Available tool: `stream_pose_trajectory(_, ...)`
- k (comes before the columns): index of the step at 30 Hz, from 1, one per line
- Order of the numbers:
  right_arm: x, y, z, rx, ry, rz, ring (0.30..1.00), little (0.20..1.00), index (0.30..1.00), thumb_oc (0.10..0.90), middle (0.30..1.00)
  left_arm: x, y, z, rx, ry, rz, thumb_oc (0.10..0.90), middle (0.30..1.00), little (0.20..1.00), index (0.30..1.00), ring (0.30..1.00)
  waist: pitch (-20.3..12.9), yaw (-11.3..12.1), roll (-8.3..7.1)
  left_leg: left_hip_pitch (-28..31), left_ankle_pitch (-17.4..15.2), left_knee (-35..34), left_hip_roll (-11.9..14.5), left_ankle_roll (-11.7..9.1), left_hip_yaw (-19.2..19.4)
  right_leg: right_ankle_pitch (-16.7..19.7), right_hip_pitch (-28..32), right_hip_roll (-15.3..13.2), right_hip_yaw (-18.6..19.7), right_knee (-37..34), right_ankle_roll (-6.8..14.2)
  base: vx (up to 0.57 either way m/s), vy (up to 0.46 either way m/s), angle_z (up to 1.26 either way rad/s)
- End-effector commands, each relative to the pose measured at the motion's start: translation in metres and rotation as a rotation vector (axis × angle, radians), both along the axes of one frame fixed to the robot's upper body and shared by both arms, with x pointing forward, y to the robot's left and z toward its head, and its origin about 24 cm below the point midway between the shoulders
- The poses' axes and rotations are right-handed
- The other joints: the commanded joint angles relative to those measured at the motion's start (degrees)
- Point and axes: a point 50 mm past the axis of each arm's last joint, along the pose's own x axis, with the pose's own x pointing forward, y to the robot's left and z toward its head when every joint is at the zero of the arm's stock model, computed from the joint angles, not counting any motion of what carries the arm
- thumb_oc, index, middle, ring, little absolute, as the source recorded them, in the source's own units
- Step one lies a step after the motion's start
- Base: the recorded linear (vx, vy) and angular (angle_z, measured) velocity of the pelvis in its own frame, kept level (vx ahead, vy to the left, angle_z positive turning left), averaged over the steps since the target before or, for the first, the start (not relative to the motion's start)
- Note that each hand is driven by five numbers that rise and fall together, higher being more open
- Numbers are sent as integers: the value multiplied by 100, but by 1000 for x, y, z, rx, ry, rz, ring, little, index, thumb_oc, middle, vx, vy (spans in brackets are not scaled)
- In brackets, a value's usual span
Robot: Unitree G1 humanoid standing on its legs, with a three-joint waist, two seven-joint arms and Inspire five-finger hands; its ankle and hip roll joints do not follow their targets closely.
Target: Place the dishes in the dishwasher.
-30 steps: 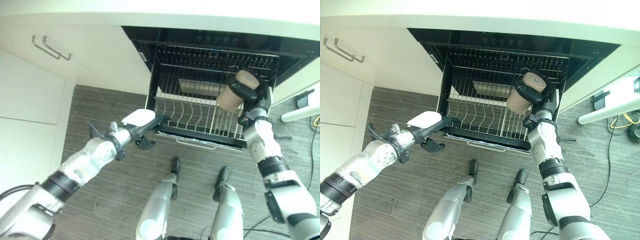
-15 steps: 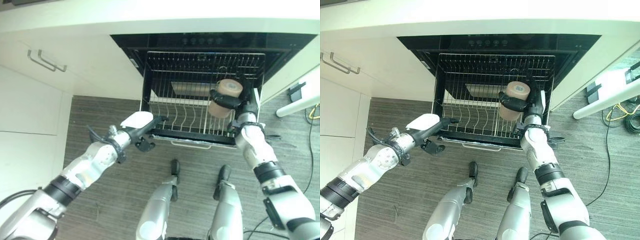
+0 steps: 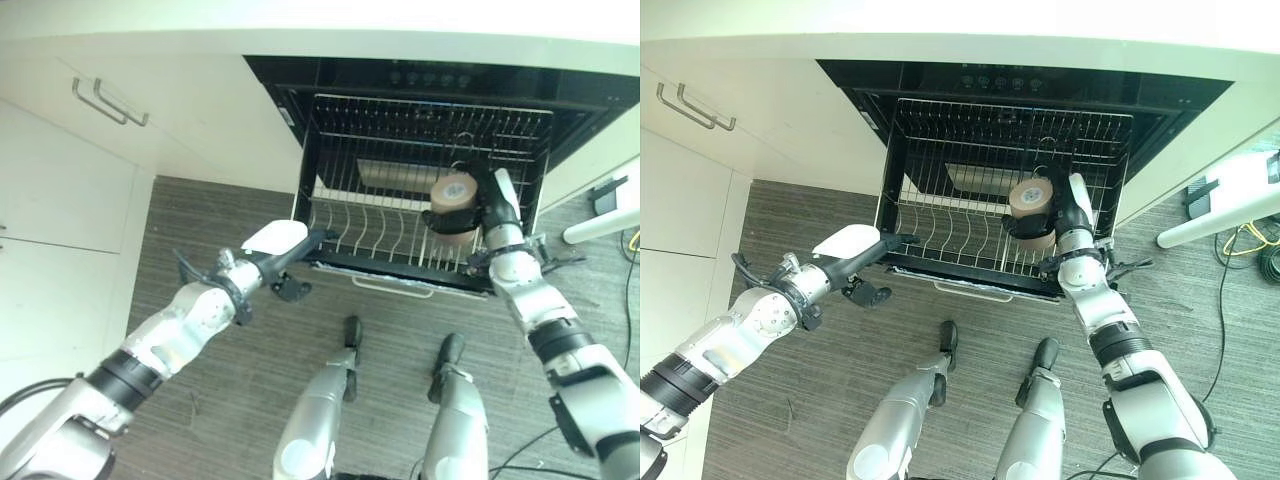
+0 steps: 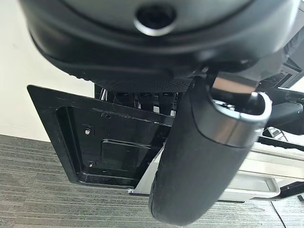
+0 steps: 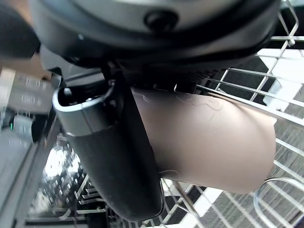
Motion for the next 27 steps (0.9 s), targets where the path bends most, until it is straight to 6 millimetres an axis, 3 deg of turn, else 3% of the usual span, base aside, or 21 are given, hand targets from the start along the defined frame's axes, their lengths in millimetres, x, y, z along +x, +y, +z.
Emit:
stream_pose_trajectory(1, -17, -71, -12, -119, 89, -274, 900, 900, 900, 800, 900, -1, -5, 46, -24, -204, -68, 800, 900, 900, 900, 900, -82, -11, 88, 81, -1161, 659, 672, -212, 469, -17, 79, -280, 210, -366, 535, -37, -35, 8)
stream_pose_trajectory(5, -18, -73, -11, -259, 105, -279, 900, 900, 900, 800, 900, 0, -5, 46, -18, -206, -70, 800, 900, 900, 900, 900, -82, -20, 82, 56, -1172, 659, 662, -204, 452, 2, 33, -291, 212, -366, 553, -21, -8, 3)
stream_pose_trajectory(9, -26, -91, -34, -240, 295, -415, 900, 900, 900, 800, 900, -1, -4, 49, -3, -206, -77, 800, 900, 900, 900, 900, -82, -5, 21, 61, -1184, 659, 700, -199, 480, 8, 38, -281, 196, -366, 546, -8, -35, 0)
stream_pose_trajectory(16, -25, -96, -27, -278, 228, -485, 900, 900, 900, 800, 900, 1, -7, 48, 16, -202, -91, 800, 900, 900, 900, 900, -82, 19, 10, 59, -1190, 659, 706, -182, 465, 48, 13, -270, 186, -366, 541, -10, -30, 5)
stream_pose_trajectory(21, -24, -84, 5, -174, -130, -475, 900, 900, 900, 800, 900, -1, -8, 40, -3, -193, -88, 800, 900, 900, 900, 900, -82, -55, 59, 112, -1235, 659, 678, -165, 460, 7, 40, -245, 254, -366, 533, -9, 37, 3)
stream_pose_trajectory(27, -35, -71, 6, -77, -302, -388, 900, 900, 900, 800, 900, -3, -10, 39, -57, -183, -71, 800, 900, 900, 900, 900, -82, -237, 206, 273, -1301, 659, 627, -167, 549, -54, 114, -259, 346, -366, 516, 4, 100, -3)
